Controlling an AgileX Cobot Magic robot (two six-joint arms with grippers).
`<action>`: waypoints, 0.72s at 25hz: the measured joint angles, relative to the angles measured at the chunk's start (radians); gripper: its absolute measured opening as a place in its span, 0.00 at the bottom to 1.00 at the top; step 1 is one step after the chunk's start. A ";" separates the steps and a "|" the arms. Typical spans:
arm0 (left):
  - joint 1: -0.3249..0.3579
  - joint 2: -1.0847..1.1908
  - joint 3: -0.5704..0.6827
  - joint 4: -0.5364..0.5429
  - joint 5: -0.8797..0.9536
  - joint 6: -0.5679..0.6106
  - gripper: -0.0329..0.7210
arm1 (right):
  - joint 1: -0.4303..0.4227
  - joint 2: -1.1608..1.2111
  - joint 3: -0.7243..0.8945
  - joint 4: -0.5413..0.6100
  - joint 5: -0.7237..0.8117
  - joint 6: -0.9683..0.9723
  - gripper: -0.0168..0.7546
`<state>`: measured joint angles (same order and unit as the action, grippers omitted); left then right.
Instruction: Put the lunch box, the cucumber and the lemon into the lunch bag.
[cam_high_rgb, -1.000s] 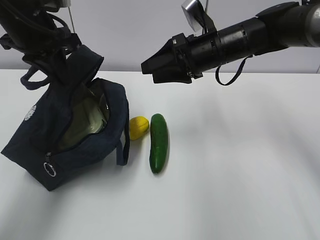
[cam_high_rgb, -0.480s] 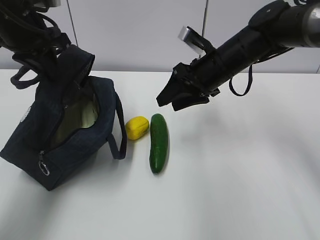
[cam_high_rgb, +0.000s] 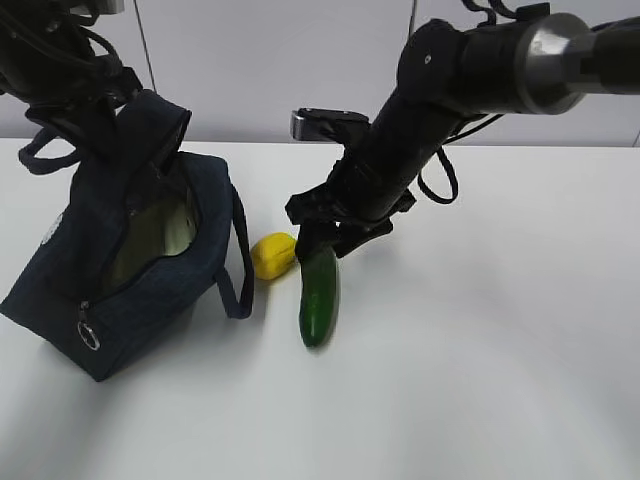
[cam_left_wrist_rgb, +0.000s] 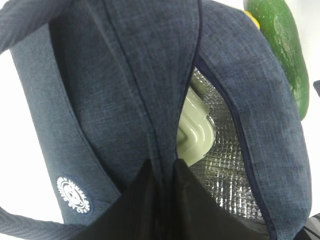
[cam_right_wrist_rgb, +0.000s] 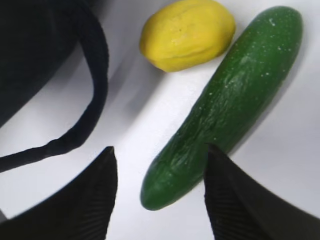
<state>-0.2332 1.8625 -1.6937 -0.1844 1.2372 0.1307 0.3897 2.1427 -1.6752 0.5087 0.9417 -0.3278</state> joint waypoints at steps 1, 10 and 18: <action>0.000 0.000 0.000 0.000 0.000 0.000 0.09 | 0.009 0.000 0.000 -0.049 -0.009 0.033 0.56; 0.000 0.000 0.000 -0.004 -0.014 0.022 0.10 | 0.032 0.006 0.000 -0.214 -0.046 0.237 0.56; 0.000 0.000 0.000 -0.006 -0.020 0.032 0.10 | 0.075 0.047 0.000 -0.218 -0.071 0.289 0.56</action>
<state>-0.2332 1.8625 -1.6937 -0.1900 1.2172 0.1624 0.4646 2.1901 -1.6752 0.2911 0.8703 -0.0385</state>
